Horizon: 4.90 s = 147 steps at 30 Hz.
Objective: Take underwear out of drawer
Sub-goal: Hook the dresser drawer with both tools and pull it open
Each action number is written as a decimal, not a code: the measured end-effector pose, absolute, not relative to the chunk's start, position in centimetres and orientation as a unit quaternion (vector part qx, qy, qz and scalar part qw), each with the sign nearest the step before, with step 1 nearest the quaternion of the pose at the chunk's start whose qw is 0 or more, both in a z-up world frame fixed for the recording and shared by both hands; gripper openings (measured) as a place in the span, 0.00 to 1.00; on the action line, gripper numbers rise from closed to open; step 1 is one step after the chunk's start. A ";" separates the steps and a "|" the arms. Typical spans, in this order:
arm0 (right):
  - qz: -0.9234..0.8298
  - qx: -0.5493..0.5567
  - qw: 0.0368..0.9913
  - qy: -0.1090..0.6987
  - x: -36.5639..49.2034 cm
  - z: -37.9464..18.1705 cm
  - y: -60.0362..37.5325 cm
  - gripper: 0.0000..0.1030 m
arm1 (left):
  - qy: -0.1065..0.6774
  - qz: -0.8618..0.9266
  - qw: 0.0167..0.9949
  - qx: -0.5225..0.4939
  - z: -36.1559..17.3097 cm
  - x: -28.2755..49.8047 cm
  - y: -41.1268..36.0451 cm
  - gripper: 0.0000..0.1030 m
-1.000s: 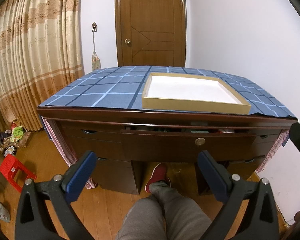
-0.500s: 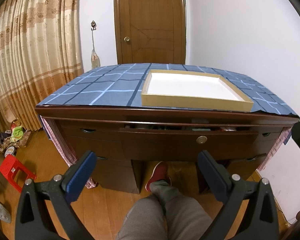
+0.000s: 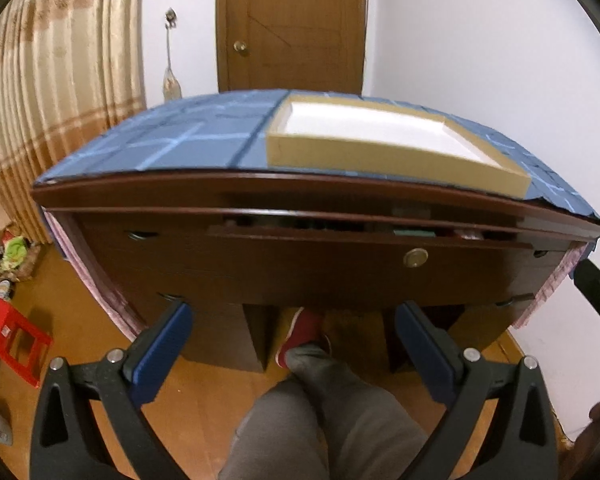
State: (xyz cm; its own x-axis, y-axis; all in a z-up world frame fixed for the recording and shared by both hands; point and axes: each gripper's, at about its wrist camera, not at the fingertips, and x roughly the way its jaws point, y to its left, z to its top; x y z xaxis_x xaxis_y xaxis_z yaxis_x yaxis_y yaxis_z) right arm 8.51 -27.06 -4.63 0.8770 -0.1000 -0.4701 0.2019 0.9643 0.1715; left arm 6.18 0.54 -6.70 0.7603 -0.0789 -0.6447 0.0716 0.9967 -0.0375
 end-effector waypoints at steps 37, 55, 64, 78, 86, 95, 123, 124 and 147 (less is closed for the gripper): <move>-0.140 0.100 0.943 0.286 20.4 -9.7 -39.6 0.85 | 0.297 -0.016 0.955 -0.002 -10.1 16.0 -3.4 0.86; -0.112 0.124 0.935 0.314 22.7 -12.0 -40.6 0.83 | 0.296 -0.003 0.955 -0.013 -11.4 16.6 -3.9 0.86; -0.094 0.131 0.927 0.339 23.2 -12.2 -40.3 0.83 | 0.301 0.004 0.954 -0.007 -11.6 17.0 -4.2 0.90; -0.089 0.125 0.918 0.366 23.1 -11.8 -39.8 0.83 | 0.309 0.010 0.951 -0.013 -11.7 17.1 -4.0 0.94; -0.092 0.111 0.911 0.386 24.3 -11.4 -39.5 0.83 | 0.313 0.010 0.950 -0.014 -11.6 17.2 -3.8 0.95; -0.097 0.088 0.899 0.418 24.2 -10.8 -38.9 0.83 | 0.319 0.009 0.948 -0.005 -11.4 16.9 -3.8 0.95; -0.099 0.063 0.895 0.430 24.2 -11.2 -37.9 0.83 | 0.340 -0.010 0.940 0.013 -11.2 16.8 -4.0 0.96; -0.098 0.064 0.895 0.430 24.1 -11.2 -38.0 0.83 | 0.340 -0.011 0.940 0.013 -11.2 16.6 -3.9 0.96; -0.097 0.069 0.893 0.434 18.9 -11.5 -37.3 0.84 | 0.356 -0.051 0.933 0.022 -10.9 12.2 -2.8 0.96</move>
State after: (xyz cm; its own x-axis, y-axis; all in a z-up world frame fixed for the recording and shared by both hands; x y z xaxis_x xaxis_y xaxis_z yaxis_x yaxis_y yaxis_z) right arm 18.88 -37.34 -11.52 0.6042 -0.1141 -0.7886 0.2340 0.9715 0.0387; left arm 12.17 -2.84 -10.85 0.7409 -0.0799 -0.6669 0.1112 0.9938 0.0045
